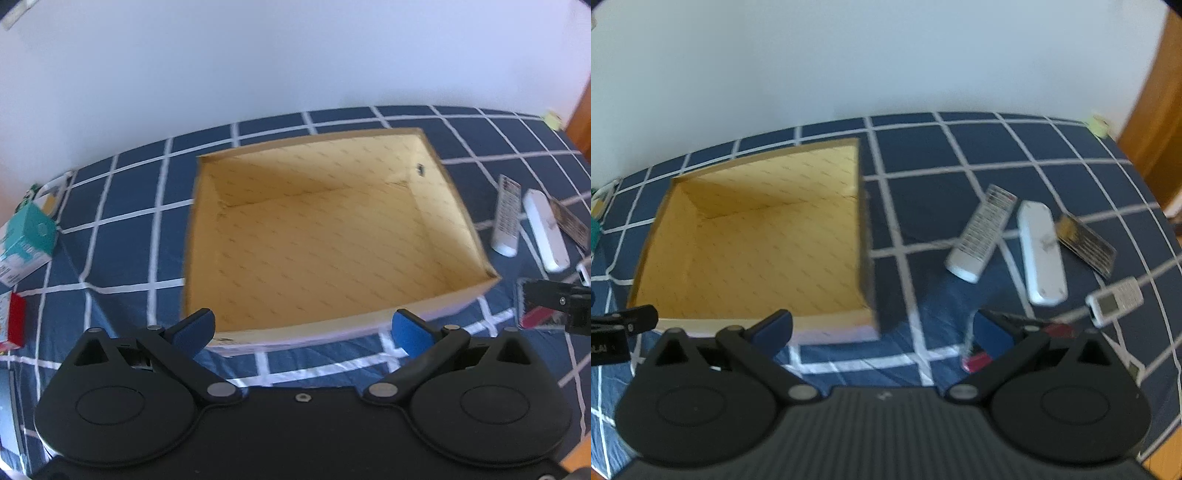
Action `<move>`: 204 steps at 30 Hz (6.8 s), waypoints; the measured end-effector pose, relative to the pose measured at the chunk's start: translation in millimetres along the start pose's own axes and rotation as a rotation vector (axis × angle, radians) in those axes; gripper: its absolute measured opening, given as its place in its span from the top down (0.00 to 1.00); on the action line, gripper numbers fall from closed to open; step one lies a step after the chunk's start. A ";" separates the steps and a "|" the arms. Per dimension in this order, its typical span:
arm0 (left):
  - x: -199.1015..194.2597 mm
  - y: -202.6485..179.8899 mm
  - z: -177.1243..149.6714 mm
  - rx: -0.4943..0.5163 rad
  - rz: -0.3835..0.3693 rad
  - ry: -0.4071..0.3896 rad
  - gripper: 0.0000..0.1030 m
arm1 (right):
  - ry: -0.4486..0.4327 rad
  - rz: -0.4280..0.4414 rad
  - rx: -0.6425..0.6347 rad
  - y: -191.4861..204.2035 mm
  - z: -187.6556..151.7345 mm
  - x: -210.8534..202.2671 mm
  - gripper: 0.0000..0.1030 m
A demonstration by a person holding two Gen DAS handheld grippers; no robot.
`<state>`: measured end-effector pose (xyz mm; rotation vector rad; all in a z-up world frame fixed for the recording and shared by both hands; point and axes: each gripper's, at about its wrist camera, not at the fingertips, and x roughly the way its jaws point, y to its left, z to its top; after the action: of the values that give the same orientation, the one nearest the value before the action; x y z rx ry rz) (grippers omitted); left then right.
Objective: Organize objects
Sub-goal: 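Move the left tool toward the black-and-red phone case beside the box, then close the left gripper on the black-and-red phone case, then carry the phone case with the left gripper over the box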
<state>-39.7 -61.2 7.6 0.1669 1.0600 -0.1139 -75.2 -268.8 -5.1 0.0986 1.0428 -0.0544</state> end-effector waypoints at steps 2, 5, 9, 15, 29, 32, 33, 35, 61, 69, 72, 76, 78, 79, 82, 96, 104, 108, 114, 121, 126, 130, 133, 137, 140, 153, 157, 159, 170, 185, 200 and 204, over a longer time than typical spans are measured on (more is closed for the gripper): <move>1.9 -9.6 0.7 0.018 -0.013 0.005 0.00 | 0.001 -0.012 0.024 -10.7 -5.2 -1.3 0.00; 4.0 -26.1 0.5 0.047 -0.032 0.009 0.00 | 0.004 -0.027 0.051 -26.4 -11.9 -3.3 0.00; 8.1 -49.0 2.6 0.079 -0.058 0.017 0.00 | 0.004 -0.055 0.077 -48.1 -17.2 -4.2 0.00; 14.7 -88.5 5.6 0.111 -0.081 0.028 0.00 | 0.027 -0.086 0.112 -85.8 -23.0 -0.8 0.00; 34.8 -188.9 5.2 0.103 -0.099 0.081 0.00 | 0.092 -0.058 0.137 -189.8 -15.4 23.8 0.00; 40.9 -205.8 4.0 0.093 -0.100 0.092 0.00 | 0.102 -0.043 0.145 -211.7 -13.3 31.2 0.00; 43.4 -210.7 3.3 0.093 -0.102 0.099 0.00 | 0.104 -0.043 0.147 -217.9 -12.8 33.2 0.00; 48.7 -219.2 2.5 0.098 -0.102 0.113 0.00 | 0.111 -0.038 0.153 -228.8 -11.7 38.1 0.00; 145.2 -276.0 7.7 0.195 -0.250 0.348 0.00 | 0.325 0.077 0.247 -230.6 -7.6 126.5 0.02; 160.5 -278.5 5.6 0.201 -0.266 0.380 0.00 | 0.363 0.087 0.249 -226.8 -8.5 146.9 0.02; 163.4 -280.0 3.9 0.210 -0.274 0.386 0.00 | 0.376 0.088 0.254 -225.4 -9.4 151.6 0.02; 165.9 -282.0 2.9 0.212 -0.289 0.392 0.01 | 0.387 0.087 0.249 -223.0 -11.8 154.7 0.03; 168.3 -283.0 4.1 0.208 -0.298 0.398 0.05 | 0.394 0.082 0.243 -222.5 -12.6 156.3 0.04; 168.5 -283.8 4.4 0.208 -0.297 0.400 0.09 | 0.396 0.082 0.240 -222.4 -12.9 157.0 0.06; 172.0 -287.2 6.2 0.201 -0.309 0.412 0.14 | 0.394 0.070 0.228 -223.9 -12.8 157.8 0.09; 172.7 -303.5 1.3 0.190 -0.349 0.424 0.26 | 0.405 0.084 0.211 -238.2 -13.8 160.9 0.21; 171.5 -304.4 2.4 0.190 -0.341 0.421 0.26 | 0.392 0.088 0.208 -242.2 -15.1 154.6 0.21; 166.7 -305.6 3.2 0.208 -0.319 0.410 0.26 | 0.386 0.088 0.206 -240.9 -14.0 156.1 0.22; 155.6 -303.5 3.3 0.210 -0.301 0.389 0.26 | 0.373 0.103 0.214 -228.4 -21.5 158.4 0.22; 126.1 -298.4 8.1 0.182 -0.274 0.329 0.26 | 0.328 0.127 0.191 -224.0 -15.0 135.3 0.22; 104.5 -290.6 6.4 0.149 -0.241 0.283 0.26 | 0.288 0.159 0.153 -221.3 -9.3 114.7 0.22; 90.4 -282.2 4.0 0.121 -0.217 0.258 0.26 | 0.265 0.181 0.122 -211.4 -6.9 103.7 0.22; 80.9 -274.4 1.7 0.094 -0.200 0.241 0.26 | 0.253 0.200 0.097 -203.9 -6.3 93.9 0.22; 67.6 -257.9 0.6 0.054 -0.181 0.210 0.26 | 0.232 0.222 0.050 -188.5 -3.5 82.8 0.22; 59.0 -242.3 2.6 0.035 -0.172 0.192 0.26 | 0.215 0.233 0.024 -175.0 -0.1 74.6 0.22; 24.0 -153.2 9.8 -0.006 -0.142 0.122 0.26 | 0.150 0.271 -0.044 -89.4 10.5 38.2 0.22; 17.1 -123.8 10.8 -0.009 -0.138 0.103 0.26 | 0.131 0.276 -0.049 -59.0 10.4 28.1 0.22; 14.5 -108.3 10.9 -0.011 -0.135 0.094 0.26 | 0.120 0.279 -0.052 -42.3 10.4 23.4 0.22; 15.8 -36.5 15.0 -0.048 -0.130 0.067 0.26 | 0.091 0.288 -0.086 35.3 14.6 17.8 0.22; 65.0 28.5 51.4 -0.158 -0.092 0.099 0.26 | 0.131 0.326 -0.201 113.6 60.4 63.0 0.22; 152.6 40.7 86.9 -0.165 -0.082 0.190 0.26 | 0.222 0.340 -0.198 136.3 97.9 157.6 0.22; 171.9 39.1 94.0 -0.157 -0.086 0.206 0.26 | 0.239 0.338 -0.190 137.8 104.6 179.9 0.22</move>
<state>131.0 -43.0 -94.6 -0.0100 1.2772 -0.0914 117.9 -142.7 -100.6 0.1089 1.2519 0.3700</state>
